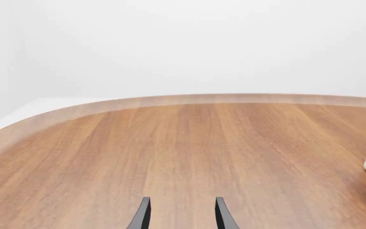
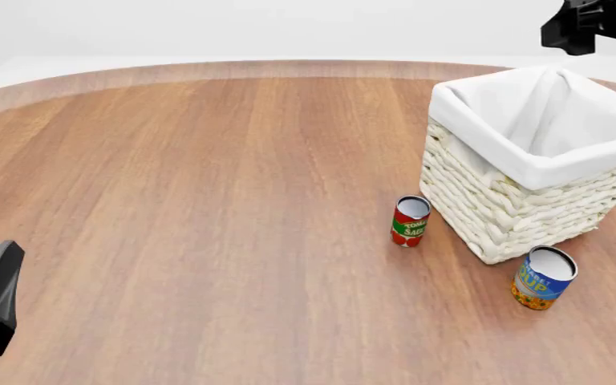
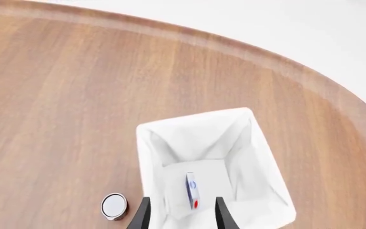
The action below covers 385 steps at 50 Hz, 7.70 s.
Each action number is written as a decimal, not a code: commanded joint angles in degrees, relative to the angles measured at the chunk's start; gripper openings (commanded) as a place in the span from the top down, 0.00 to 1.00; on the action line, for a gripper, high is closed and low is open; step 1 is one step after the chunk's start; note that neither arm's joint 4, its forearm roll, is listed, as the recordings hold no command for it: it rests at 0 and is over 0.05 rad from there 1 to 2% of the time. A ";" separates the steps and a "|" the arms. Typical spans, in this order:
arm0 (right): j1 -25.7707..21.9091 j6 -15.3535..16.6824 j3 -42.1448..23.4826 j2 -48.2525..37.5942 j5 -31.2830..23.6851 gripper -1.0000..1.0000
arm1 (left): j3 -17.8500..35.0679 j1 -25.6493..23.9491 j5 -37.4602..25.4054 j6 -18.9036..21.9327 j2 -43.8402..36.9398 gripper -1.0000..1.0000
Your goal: Pick up the alphabet soup and the cream cheese box, and put them in the basket.
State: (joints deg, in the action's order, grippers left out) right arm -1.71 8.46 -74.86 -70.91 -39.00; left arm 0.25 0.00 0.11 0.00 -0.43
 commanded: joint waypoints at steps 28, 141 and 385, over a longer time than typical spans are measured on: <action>-0.94 -1.61 3.83 14.76 -7.92 0.00 | 0.00 0.00 0.00 0.00 0.00 0.00; -1.94 4.55 16.08 33.66 -24.33 0.00 | 0.00 0.00 0.00 0.00 0.00 0.00; 9.63 3.55 58.20 14.48 25.35 0.00 | 0.00 0.00 0.00 0.00 0.00 0.00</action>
State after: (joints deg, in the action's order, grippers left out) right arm 7.70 11.48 -15.95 -54.33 -14.87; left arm 0.25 0.00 0.11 0.00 -0.43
